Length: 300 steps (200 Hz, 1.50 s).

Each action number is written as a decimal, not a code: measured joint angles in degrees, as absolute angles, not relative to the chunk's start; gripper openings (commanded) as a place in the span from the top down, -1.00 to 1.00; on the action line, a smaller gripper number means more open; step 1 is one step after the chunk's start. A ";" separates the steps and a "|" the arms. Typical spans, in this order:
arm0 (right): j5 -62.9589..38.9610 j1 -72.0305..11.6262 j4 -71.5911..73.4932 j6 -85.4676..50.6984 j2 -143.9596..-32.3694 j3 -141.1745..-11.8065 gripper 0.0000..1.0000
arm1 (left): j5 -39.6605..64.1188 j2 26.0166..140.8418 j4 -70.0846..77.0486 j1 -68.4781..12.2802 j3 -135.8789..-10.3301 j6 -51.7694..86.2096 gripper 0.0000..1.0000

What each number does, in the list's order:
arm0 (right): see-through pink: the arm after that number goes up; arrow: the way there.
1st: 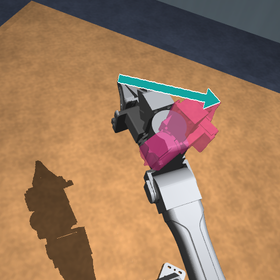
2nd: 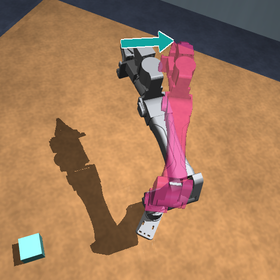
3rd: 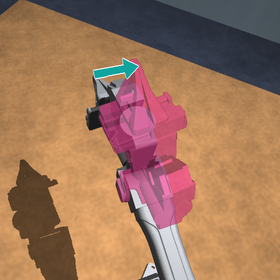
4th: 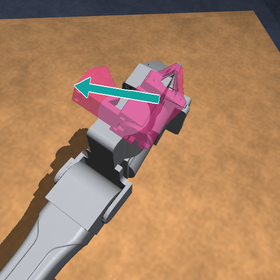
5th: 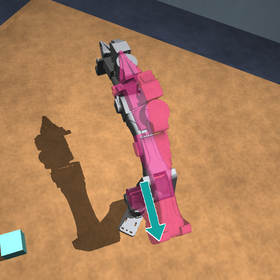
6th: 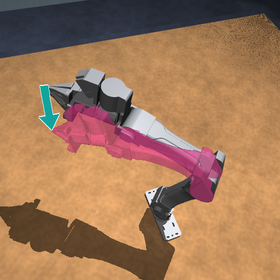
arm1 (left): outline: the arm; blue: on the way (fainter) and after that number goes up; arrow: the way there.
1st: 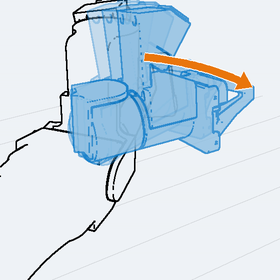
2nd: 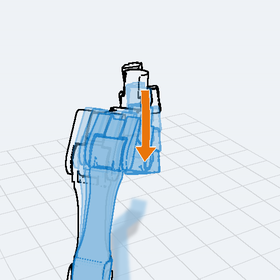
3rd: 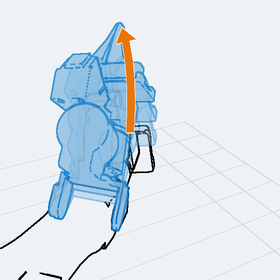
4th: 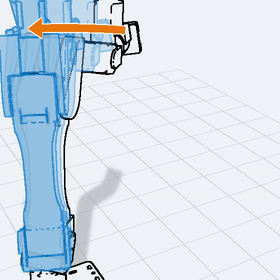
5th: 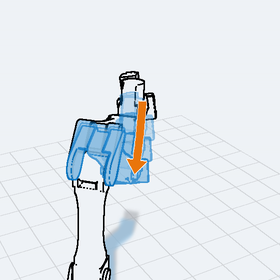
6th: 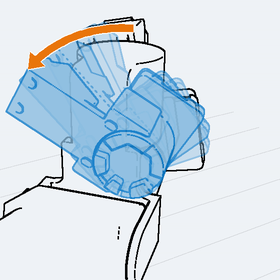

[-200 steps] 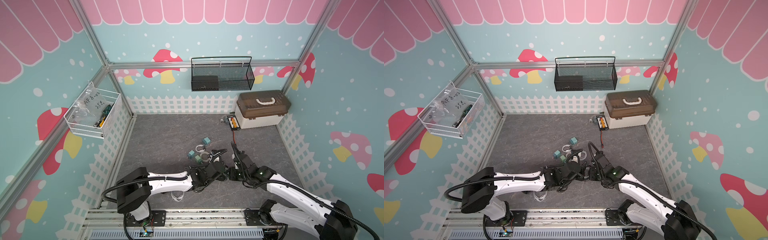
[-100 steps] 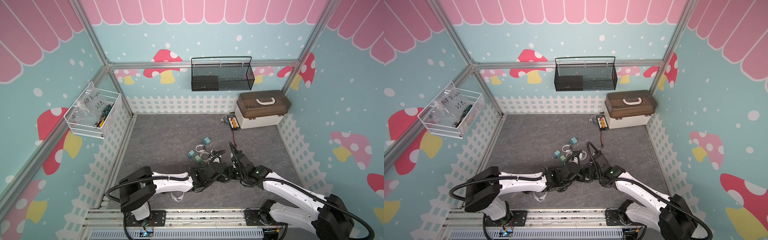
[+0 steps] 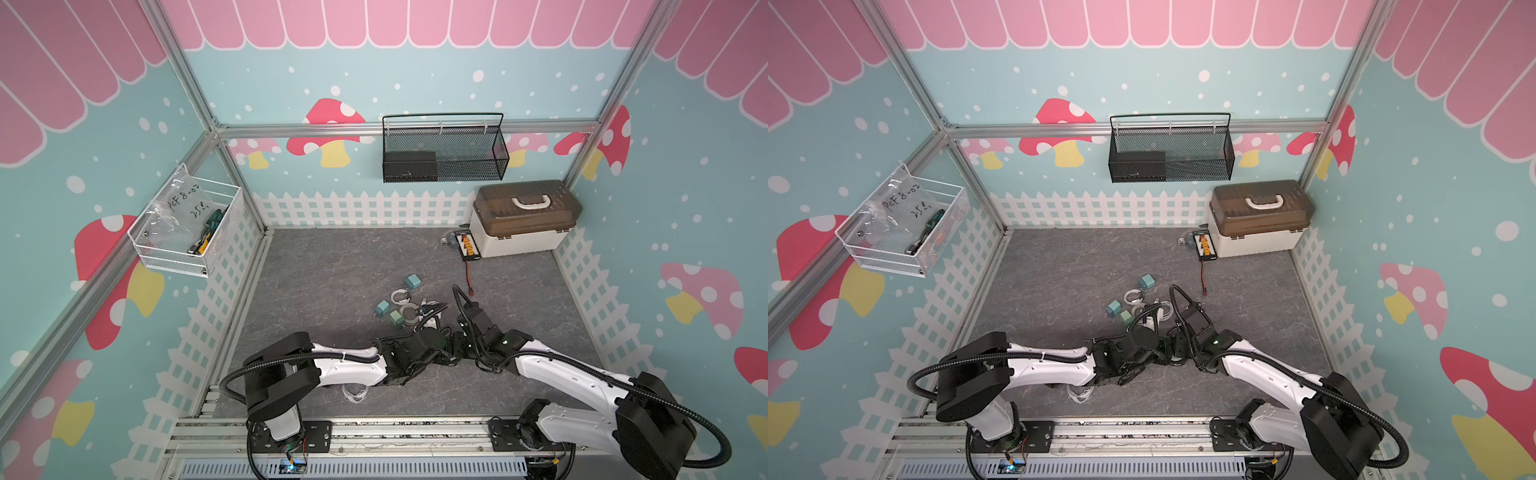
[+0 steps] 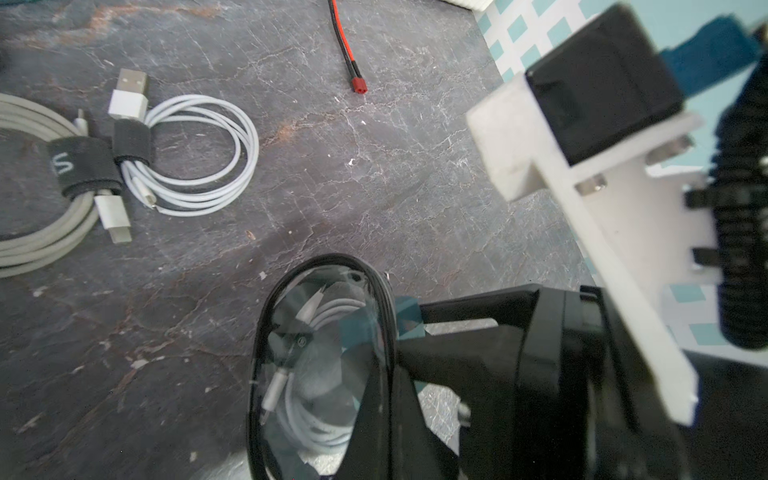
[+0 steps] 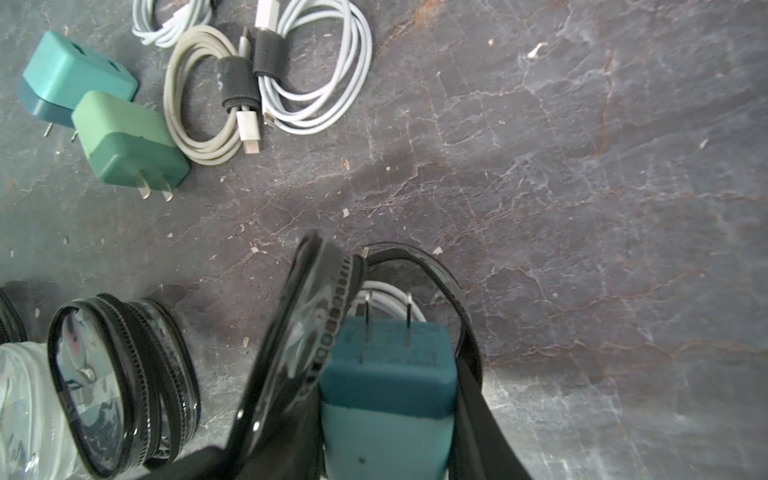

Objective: Pack away charging kits
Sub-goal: Place the storage bag at the center of the board.

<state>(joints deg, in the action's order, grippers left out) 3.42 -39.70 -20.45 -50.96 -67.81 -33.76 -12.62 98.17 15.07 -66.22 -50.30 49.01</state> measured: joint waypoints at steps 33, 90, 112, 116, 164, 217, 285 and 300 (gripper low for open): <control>3.07 -39.16 -19.86 -51.70 -68.07 -33.34 0.46 | -12.80 99.68 16.71 -66.22 -50.28 49.23 1.00; 2.28 -38.81 -18.20 -52.64 -67.83 -31.73 0.13 | -12.82 100.84 17.63 -66.22 -50.13 49.34 1.00; 1.61 -38.61 -16.73 -52.88 -67.99 -31.09 0.14 | -12.88 100.84 18.24 -66.11 -49.50 49.54 1.00; 1.45 -38.61 -16.58 -52.88 -68.07 -31.07 0.15 | -12.88 100.84 18.33 -66.11 -49.34 49.54 1.00; 0.23 -38.57 -14.20 -53.45 -68.27 -30.09 0.43 | -12.91 100.84 20.45 -66.08 -47.88 50.30 1.00; -2.44 -37.01 -12.12 -53.89 -67.46 -29.08 0.52 | -12.91 100.07 21.76 -66.00 -47.03 50.76 1.00; -6.72 -35.11 -9.02 -53.58 -63.77 -27.90 0.50 | -12.73 95.48 23.03 -65.82 -46.02 50.81 1.00; -7.16 -34.85 -8.93 -53.56 -63.77 -27.88 0.43 | -12.47 95.48 23.31 -65.69 -46.00 50.83 1.00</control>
